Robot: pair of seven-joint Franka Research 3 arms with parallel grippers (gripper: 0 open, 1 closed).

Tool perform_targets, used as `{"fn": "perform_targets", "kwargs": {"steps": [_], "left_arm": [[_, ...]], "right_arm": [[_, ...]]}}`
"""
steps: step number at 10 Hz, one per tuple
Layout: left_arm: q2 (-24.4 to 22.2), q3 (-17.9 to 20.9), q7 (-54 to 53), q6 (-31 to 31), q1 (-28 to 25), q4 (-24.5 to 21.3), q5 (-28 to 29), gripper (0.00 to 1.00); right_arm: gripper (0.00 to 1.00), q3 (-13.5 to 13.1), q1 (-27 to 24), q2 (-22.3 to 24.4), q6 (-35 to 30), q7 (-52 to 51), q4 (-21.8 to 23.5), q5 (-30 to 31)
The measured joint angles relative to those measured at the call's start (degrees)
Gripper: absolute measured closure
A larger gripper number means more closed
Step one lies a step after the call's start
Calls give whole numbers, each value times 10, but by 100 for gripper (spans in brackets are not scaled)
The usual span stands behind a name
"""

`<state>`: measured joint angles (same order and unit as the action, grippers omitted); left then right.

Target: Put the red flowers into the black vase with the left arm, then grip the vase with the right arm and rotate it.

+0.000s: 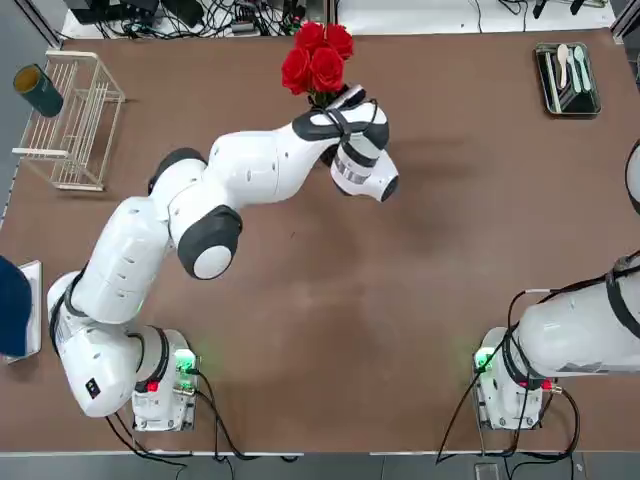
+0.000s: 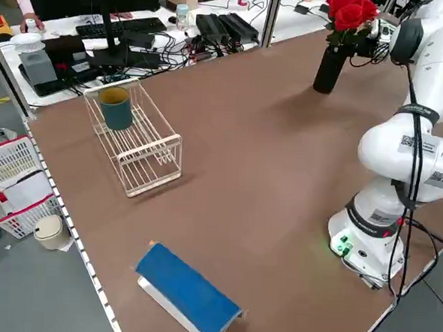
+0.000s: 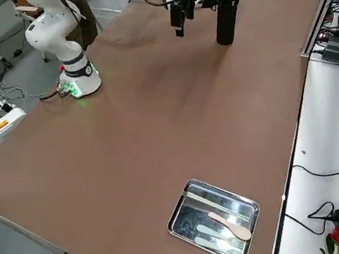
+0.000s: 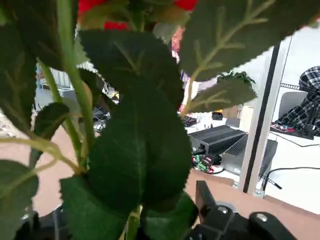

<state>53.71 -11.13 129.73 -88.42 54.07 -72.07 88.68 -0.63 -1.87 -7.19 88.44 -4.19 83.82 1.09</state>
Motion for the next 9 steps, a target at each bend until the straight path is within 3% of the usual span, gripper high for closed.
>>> {"fn": "perform_targets", "kwargs": {"steps": [9], "left_arm": [[1,6,10,-19,0,0,0,18]], "right_arm": [[0,0,0,0,-1,0,0,0]]}}
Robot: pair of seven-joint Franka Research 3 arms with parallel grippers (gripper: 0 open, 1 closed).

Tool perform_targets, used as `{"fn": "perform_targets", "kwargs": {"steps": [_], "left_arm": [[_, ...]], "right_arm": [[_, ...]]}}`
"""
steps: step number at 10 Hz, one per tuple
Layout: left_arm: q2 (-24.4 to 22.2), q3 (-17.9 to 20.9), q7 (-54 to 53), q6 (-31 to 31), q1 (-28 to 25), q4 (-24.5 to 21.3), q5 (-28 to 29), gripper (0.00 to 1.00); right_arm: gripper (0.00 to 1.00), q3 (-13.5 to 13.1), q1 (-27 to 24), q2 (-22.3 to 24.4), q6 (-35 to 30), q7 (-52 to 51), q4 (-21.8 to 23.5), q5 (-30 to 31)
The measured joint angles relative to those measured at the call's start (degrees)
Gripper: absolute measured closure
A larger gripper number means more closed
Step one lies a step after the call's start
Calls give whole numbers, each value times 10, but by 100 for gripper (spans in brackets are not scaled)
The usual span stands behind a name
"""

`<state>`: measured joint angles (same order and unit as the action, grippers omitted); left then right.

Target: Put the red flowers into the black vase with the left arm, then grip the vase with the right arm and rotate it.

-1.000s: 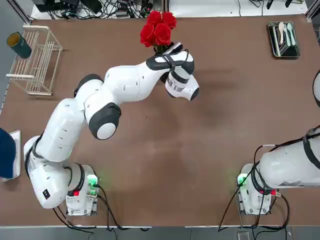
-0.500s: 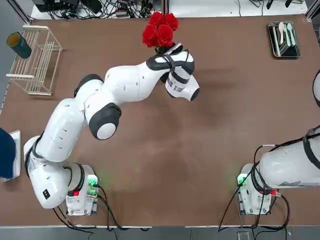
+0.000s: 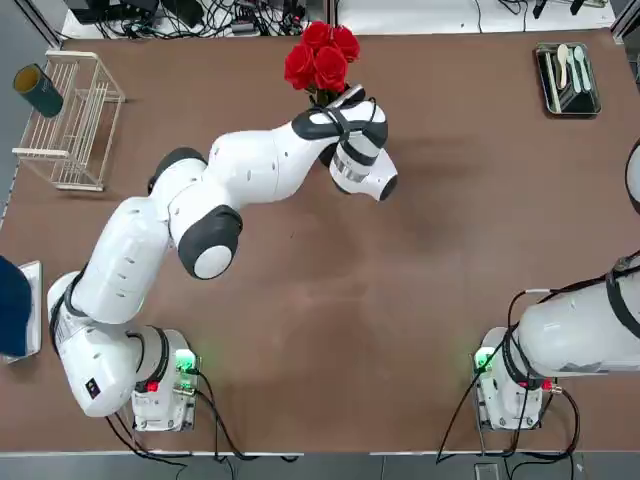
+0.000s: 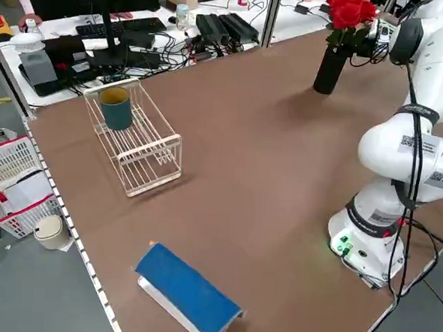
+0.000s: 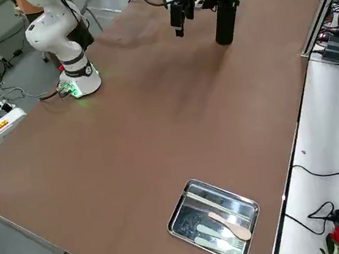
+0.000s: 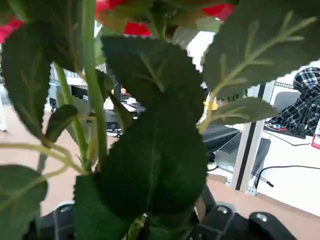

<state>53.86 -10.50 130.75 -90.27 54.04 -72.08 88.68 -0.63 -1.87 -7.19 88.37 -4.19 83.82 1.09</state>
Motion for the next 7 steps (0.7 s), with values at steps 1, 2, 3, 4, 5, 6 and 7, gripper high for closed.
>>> {"fn": "perform_targets", "kwargs": {"steps": [1,2,3,4,5,6,7], "left_arm": [[3,0,0,0,0,0,0,18],[4,1,0,0,1,0,2,18],[4,1,0,0,2,0,2,18],[4,1,0,0,4,0,2,18],[4,1,0,0,5,0,2,18],[4,1,0,0,5,0,2,18],[5,2,0,1,6,0,3,18]], "right_arm": [[0,0,0,0,0,0,0,0],[0,0,0,0,0,0,0,0],[0,0,0,0,0,0,0,0],[0,0,0,0,0,0,0,0],[0,0,0,0,0,0,0,0],[0,0,0,0,0,0,0,0],[0,0,0,0,0,0,0,0]]}}
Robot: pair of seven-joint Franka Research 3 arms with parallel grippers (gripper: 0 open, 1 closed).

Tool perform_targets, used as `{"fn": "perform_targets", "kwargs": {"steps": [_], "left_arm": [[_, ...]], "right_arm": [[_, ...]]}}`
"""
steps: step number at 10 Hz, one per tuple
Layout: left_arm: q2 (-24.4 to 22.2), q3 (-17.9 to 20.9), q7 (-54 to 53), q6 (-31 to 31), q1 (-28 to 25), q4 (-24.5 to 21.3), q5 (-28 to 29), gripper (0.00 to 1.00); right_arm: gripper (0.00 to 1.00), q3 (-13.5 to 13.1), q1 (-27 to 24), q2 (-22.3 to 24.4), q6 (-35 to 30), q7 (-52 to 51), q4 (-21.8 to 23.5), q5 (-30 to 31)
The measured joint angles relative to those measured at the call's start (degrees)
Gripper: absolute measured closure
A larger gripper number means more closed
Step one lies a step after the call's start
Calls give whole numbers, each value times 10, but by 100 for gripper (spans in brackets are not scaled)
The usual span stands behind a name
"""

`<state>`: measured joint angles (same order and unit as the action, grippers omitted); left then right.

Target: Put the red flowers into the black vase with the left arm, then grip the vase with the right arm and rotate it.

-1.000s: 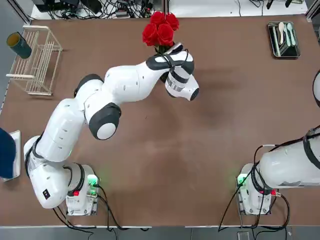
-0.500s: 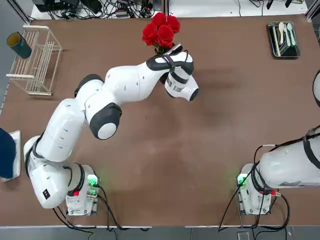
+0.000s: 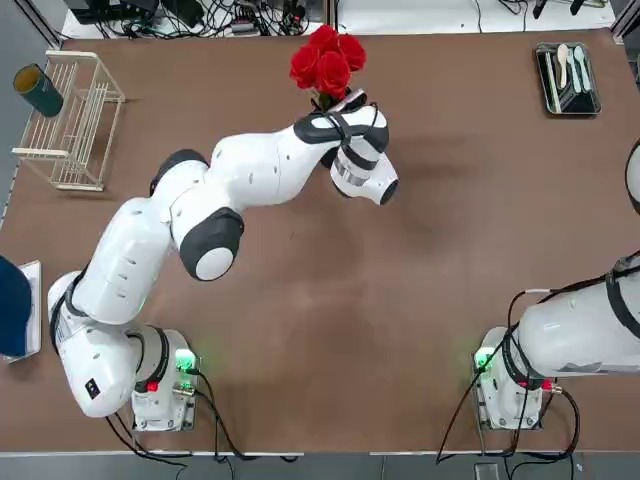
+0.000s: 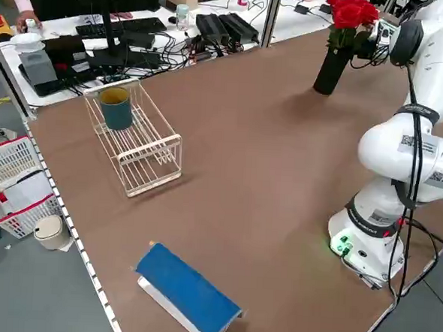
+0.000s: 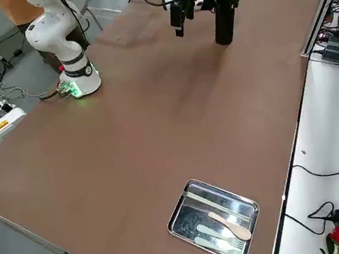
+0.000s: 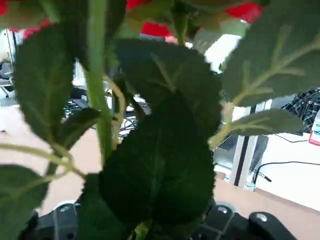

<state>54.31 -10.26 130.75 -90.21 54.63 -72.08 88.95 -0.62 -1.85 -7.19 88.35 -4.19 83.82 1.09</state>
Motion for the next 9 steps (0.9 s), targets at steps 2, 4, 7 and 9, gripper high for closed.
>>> {"fn": "perform_targets", "kwargs": {"steps": [2,4,7,9], "left_arm": [[0,3,0,0,0,1,2,17],[0,4,0,1,2,3,2,17],[-1,4,0,4,8,9,2,17],[-1,4,0,4,9,10,2,17]], "right_arm": [[0,0,0,0,0,0,0,0],[0,0,0,0,0,0,0,0],[0,0,0,0,0,0,0,0],[0,0,0,0,-1,0,0,0]]}}
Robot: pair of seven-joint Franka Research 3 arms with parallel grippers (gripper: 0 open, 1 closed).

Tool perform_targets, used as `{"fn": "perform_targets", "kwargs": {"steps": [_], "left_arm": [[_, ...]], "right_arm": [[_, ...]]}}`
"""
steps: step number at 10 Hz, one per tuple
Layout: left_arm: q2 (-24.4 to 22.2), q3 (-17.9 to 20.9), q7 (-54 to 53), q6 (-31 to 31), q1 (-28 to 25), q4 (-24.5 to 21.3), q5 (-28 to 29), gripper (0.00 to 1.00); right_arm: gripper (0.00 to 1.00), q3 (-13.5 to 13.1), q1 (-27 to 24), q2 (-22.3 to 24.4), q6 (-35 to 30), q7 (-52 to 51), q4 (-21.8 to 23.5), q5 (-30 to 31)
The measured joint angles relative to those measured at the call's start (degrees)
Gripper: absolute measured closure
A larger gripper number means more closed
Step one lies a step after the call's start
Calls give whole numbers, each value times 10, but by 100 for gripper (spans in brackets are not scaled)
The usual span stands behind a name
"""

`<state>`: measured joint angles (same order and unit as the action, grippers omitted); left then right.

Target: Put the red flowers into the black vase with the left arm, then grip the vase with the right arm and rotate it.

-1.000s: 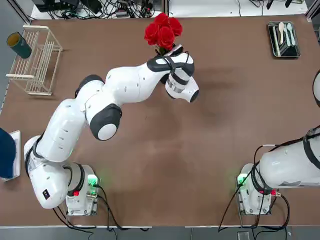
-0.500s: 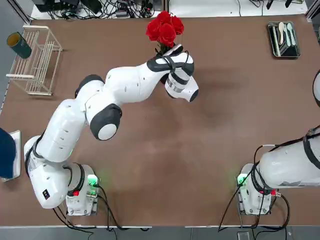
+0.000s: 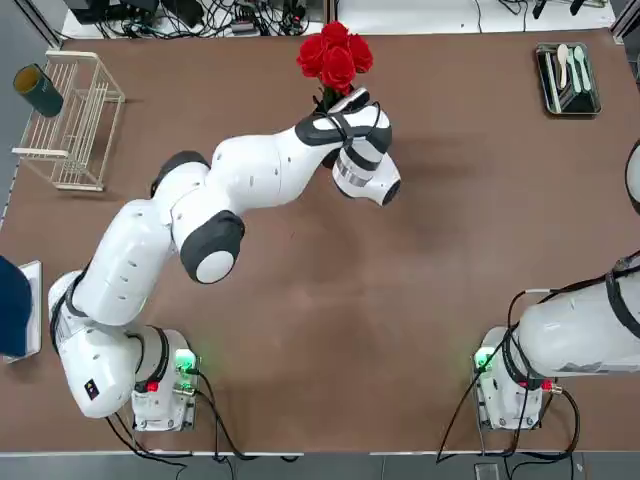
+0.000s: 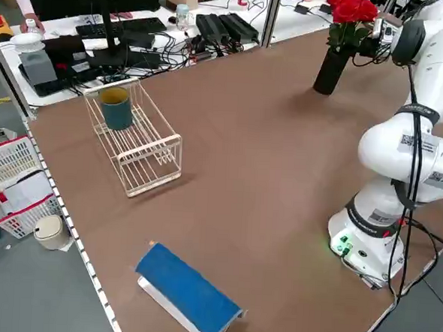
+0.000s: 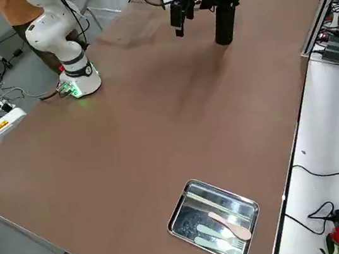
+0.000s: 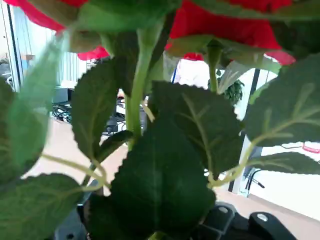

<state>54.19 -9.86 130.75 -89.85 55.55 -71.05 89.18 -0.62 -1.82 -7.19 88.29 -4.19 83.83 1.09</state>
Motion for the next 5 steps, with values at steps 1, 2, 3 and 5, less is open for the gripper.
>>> {"fn": "perform_targets", "kwargs": {"steps": [1,2,3,5], "left_arm": [[-1,0,0,0,1,1,0,17],[-2,-1,0,1,3,3,0,17],[-4,-2,0,2,6,4,0,17],[-9,-3,0,3,8,4,0,17]], "right_arm": [[0,0,0,0,0,0,0,0],[0,0,0,0,0,0,0,0],[0,0,0,0,0,0,0,0],[0,0,0,0,0,0,0,0]]}}
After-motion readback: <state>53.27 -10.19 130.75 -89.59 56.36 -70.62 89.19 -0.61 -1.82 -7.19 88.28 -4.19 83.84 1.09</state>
